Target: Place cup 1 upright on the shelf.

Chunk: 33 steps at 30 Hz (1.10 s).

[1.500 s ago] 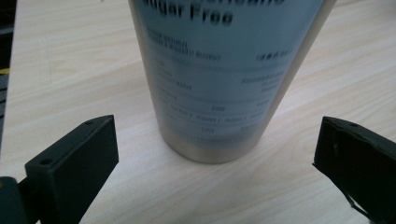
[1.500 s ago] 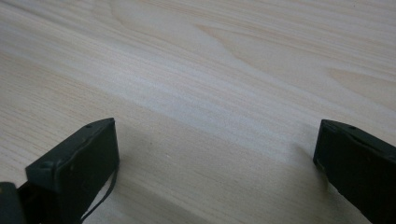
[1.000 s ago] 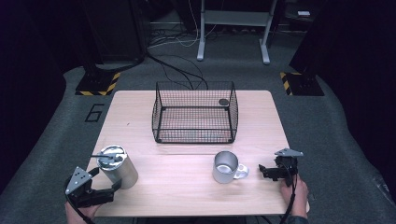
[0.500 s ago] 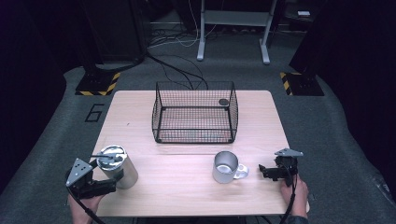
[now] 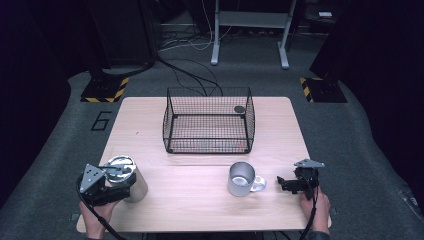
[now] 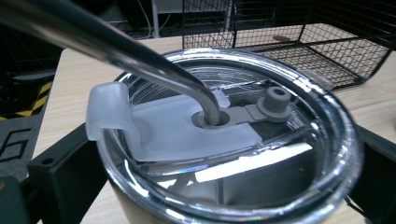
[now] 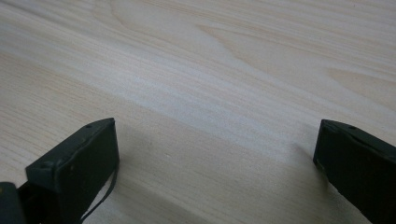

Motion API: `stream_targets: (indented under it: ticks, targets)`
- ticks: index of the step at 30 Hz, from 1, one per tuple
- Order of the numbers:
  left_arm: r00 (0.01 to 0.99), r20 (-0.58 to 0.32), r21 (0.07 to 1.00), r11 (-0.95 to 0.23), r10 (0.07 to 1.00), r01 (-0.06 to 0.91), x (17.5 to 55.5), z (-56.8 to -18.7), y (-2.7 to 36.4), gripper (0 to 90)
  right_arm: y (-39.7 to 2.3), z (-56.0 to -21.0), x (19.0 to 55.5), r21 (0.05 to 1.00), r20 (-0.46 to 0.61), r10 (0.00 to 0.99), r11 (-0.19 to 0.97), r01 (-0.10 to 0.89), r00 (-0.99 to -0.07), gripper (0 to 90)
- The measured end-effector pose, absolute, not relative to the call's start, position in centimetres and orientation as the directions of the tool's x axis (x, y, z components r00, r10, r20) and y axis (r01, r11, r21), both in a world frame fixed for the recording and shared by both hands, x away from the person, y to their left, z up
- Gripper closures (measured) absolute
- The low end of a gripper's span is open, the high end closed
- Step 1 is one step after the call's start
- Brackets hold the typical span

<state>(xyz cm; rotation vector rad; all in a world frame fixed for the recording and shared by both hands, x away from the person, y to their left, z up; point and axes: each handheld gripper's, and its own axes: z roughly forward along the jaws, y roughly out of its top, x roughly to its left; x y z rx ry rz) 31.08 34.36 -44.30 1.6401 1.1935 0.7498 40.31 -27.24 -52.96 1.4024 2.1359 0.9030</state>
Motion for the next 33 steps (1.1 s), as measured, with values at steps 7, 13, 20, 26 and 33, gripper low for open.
stream_targets:
  ticks: [7,13,20,26,33]
  targets:
    - [0.318,-0.044,0.931,-0.076,0.947,0.357,31.42,-44.63,34.01,1.5,-27.21,-52.95,40.29,0.717,0.002,0.919,0.274,0.641,-0.395,0.0]
    - [0.301,-0.026,0.928,-0.089,0.953,0.361,31.42,-44.6,33.68,3.3,-27.23,-52.95,40.3,0.717,0.001,0.918,0.276,0.64,-0.396,0.0]
    - [0.307,-0.022,0.931,-0.092,0.951,0.352,31.36,-44.69,33.76,3.9,-27.24,-52.95,40.31,0.717,-0.001,0.918,0.277,0.639,-0.397,0.0]
    - [0.319,-0.013,0.936,-0.1,0.948,0.337,31.08,-44.78,33.78,4.0,-27.22,-52.95,40.29,0.717,0.002,0.919,0.274,0.641,-0.395,0.0]
    - [0.329,-0.003,0.938,-0.111,0.944,0.328,30.84,-44.54,33.83,4.0,-27.22,-52.95,40.29,0.717,0.002,0.919,0.274,0.642,-0.395,0.0]
